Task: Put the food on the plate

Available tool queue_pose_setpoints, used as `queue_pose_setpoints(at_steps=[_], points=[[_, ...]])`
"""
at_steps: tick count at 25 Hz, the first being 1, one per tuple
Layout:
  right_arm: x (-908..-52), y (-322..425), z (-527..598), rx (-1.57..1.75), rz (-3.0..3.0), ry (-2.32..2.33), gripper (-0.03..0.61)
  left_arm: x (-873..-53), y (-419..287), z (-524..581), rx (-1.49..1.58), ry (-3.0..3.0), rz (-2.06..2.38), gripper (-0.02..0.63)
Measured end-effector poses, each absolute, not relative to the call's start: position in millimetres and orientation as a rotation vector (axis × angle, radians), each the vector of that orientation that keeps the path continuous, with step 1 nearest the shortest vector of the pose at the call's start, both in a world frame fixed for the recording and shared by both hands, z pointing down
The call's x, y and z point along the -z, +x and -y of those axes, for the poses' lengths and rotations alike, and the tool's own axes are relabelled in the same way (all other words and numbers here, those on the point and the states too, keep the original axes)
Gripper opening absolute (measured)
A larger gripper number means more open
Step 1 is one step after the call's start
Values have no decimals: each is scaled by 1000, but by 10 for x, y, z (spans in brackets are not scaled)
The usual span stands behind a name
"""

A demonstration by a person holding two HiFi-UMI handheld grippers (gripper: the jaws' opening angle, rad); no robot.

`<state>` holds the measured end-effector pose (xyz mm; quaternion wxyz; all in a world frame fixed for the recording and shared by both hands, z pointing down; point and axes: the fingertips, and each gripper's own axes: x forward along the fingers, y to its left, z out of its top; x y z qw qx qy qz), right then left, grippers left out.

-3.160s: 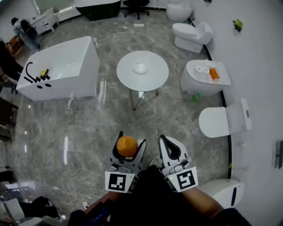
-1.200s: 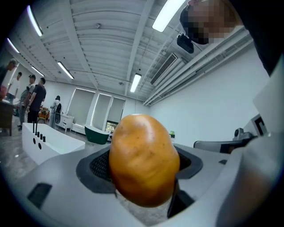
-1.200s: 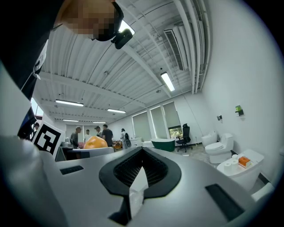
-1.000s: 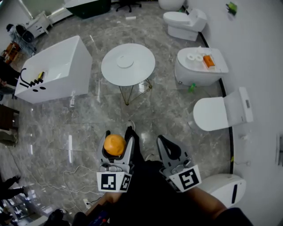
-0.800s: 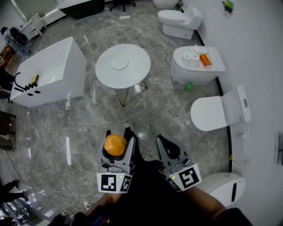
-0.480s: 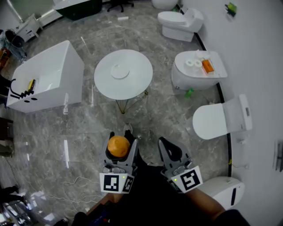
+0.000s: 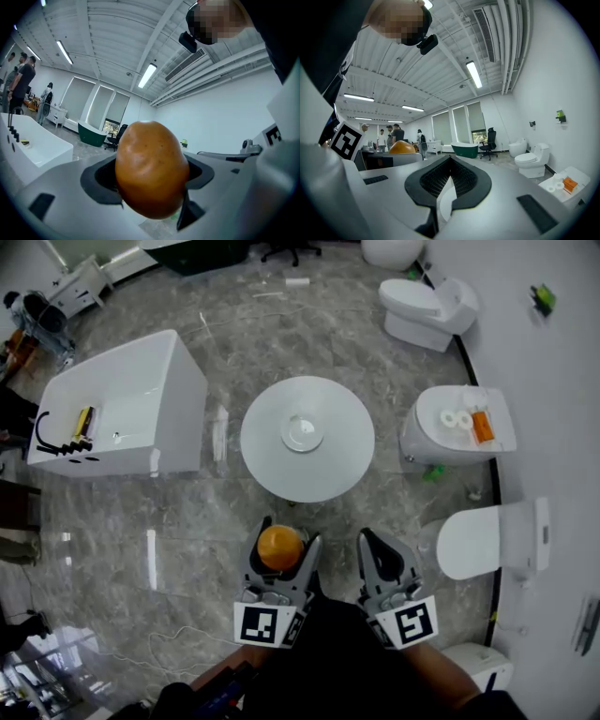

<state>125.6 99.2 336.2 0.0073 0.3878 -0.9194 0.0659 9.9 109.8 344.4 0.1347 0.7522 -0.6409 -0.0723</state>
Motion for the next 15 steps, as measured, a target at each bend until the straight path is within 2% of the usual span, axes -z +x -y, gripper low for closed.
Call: queue_pose_setpoints(at_steps=[15], points=[[-3343,628,365,-265,2803,1281,5,-3465,-848,167,219,2089,1908,345]])
